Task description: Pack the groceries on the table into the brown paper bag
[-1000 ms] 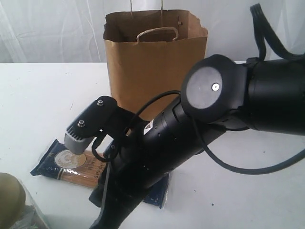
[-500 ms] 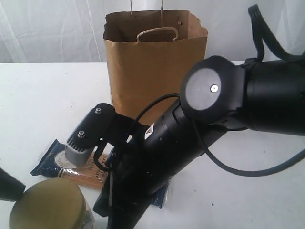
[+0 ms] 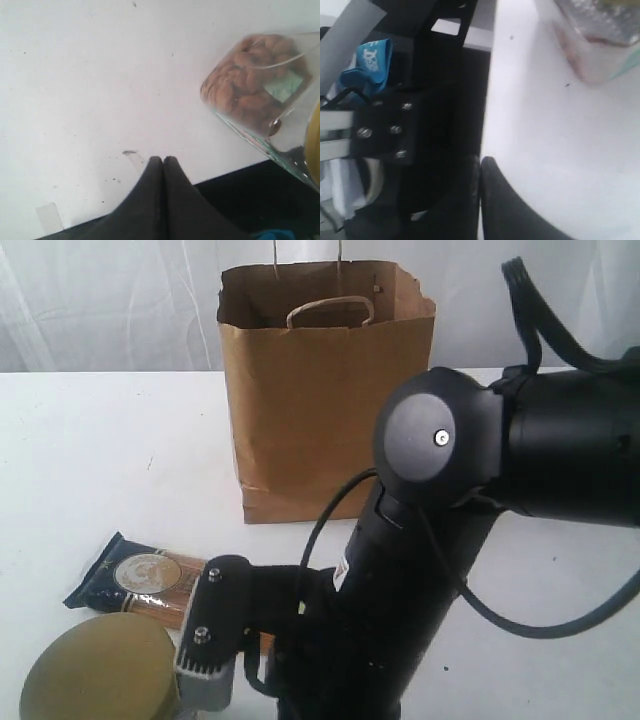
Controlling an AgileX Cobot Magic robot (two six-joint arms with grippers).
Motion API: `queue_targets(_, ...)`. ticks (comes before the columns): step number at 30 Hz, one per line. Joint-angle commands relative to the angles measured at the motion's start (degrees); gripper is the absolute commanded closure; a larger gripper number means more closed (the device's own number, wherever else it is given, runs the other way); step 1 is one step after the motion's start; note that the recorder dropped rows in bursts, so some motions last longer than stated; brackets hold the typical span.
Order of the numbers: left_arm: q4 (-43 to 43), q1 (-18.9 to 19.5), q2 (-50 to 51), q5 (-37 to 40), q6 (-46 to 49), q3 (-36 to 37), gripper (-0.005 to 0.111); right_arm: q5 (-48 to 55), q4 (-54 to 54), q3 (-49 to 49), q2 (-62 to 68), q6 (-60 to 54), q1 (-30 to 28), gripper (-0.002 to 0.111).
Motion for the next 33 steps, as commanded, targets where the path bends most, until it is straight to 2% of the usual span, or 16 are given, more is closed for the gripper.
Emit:
queue_targets(1,-13.04,-0.09,-0.30,5.38,4.30,3.48,0.107,-15.20,-1.52,0.13,0.48,0.71,-0.66,0.108)
queue_targets(3,-19.52,-0.09,-0.30,5.38,6.84,6.30,0.107,-21.64,-1.41,0.13,1.43,2.88,-0.66,0.108)
queue_targets(6,-23.24,-0.09,-0.30,2.19,6.60,10.67,0.107,-24.31,-1.41,0.13,3.66,5.87,-0.66,0.108)
queue_targets(14,-26.87,-0.09,-0.30,-4.30,6.13,18.53,0.107,-22.55,4.34,0.13,8.86,7.33,-0.66,0.108)
queue_targets(19,-39.86,-0.09,-0.30,-13.04,14.51,19.87,0.107,-19.23,8.78,0.13,8.96,5.16,-0.66,0.108)
queue_targets(22,-44.99,-0.09,-0.11,-15.49,18.63,19.87,0.107,-19.28,12.14,0.13,8.96,2.84,-0.53,0.108)
queue_targets(27,-44.58,-0.09,1.39,-16.11,20.23,19.87,0.107,-19.65,16.50,0.13,8.96,-0.46,-0.53,0.108)
queue_targets(33,-43.53,-0.09,-0.04,-24.41,22.36,19.16,0.107,-20.00,15.74,0.13,8.43,2.09,-0.67,0.108)
